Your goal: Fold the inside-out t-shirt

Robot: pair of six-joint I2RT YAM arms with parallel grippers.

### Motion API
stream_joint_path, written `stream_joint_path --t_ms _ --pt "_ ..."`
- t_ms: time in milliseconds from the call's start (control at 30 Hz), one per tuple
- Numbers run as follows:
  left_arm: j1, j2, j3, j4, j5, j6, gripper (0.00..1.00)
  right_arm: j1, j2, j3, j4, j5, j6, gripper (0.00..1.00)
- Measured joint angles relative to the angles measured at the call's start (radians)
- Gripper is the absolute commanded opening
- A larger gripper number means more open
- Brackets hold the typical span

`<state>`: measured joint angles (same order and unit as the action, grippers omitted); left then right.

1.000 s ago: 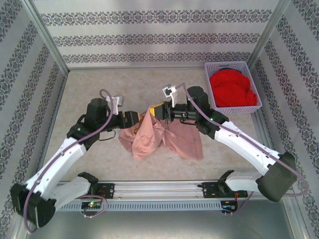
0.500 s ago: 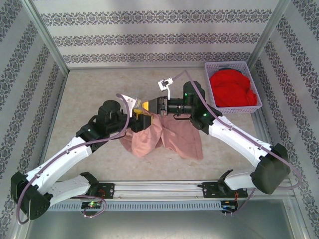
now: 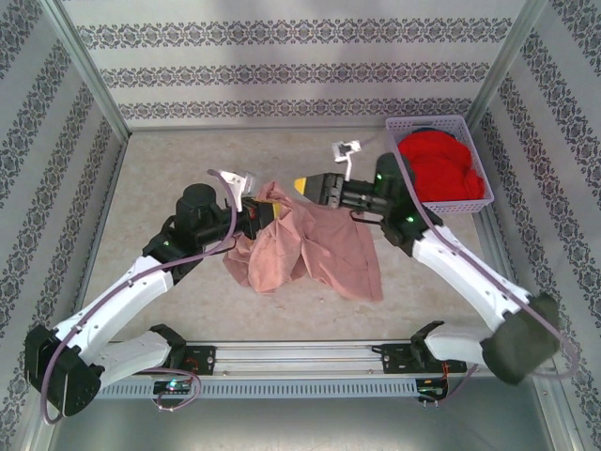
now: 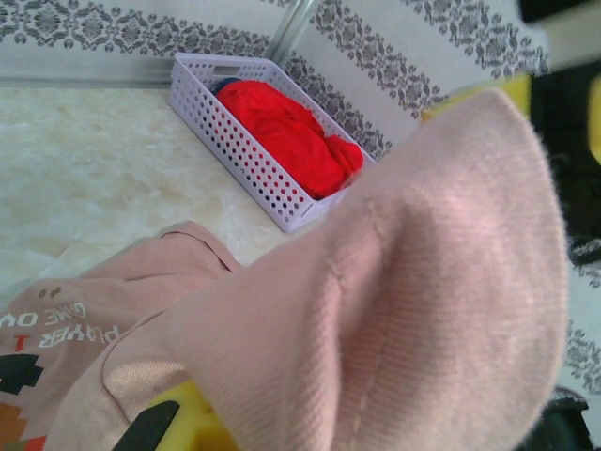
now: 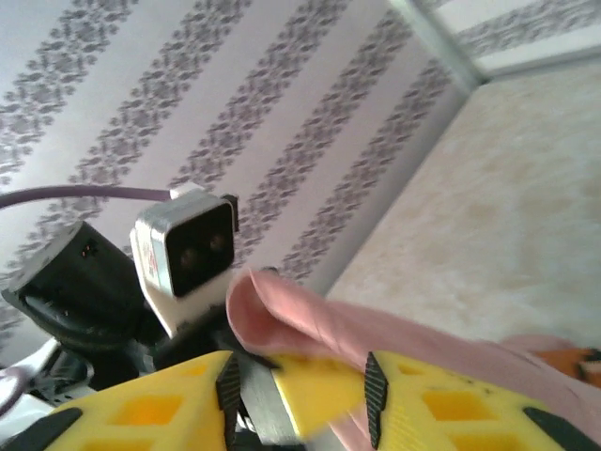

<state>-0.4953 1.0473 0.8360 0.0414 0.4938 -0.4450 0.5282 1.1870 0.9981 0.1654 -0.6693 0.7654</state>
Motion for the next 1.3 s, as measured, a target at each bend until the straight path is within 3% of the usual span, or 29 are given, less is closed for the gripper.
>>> stream_joint_path --t_ms 133,300,333,433,533,700,833,933,1033,1133,1300 --pt "0.035 -0.004 -0.042 0.052 0.061 -0.066 0.0 0.052 -0.105 -0.089 -0.066 0.12 -0.1 0.5" --pt "0.039 -0.004 -0.046 0.077 0.105 -0.099 0.0 0.15 -0.003 -0.09 -0.093 0.173 -0.173 0.5" --pt "0.039 -0.004 -0.046 0.078 0.107 -0.103 0.0 0.161 0.023 -0.09 -0.096 0.176 -0.182 0.46" --pt "0.039 -0.004 -0.046 0.079 0.109 -0.111 0.0 0.17 0.077 -0.09 -0.11 0.185 -0.198 0.2" --pt "0.039 -0.004 -0.046 0.078 0.105 -0.111 0.0 0.167 0.087 -0.09 -0.123 0.2 -0.212 0.03" --pt "0.053 -0.031 -0.064 0.065 0.06 -0.116 0.03 0.145 0.036 -0.1 -0.124 0.216 -0.243 0.0" --pt "0.073 -0.07 -0.082 -0.018 -0.026 -0.119 0.19 0.139 -0.037 -0.147 -0.102 0.215 -0.29 0.0" --pt "0.076 -0.105 -0.093 -0.107 -0.08 -0.104 0.4 0.139 -0.067 -0.172 -0.088 0.209 -0.337 0.0" --pt "0.079 -0.135 -0.093 -0.203 -0.127 -0.063 0.53 0.139 -0.078 -0.184 -0.086 0.202 -0.397 0.0" --pt "0.079 -0.157 -0.093 -0.282 -0.157 -0.026 0.63 0.139 -0.078 -0.185 -0.093 0.187 -0.467 0.0" --pt "0.079 -0.153 -0.078 -0.336 -0.175 0.019 0.7 0.128 -0.079 -0.185 -0.15 0.139 -0.565 0.0"
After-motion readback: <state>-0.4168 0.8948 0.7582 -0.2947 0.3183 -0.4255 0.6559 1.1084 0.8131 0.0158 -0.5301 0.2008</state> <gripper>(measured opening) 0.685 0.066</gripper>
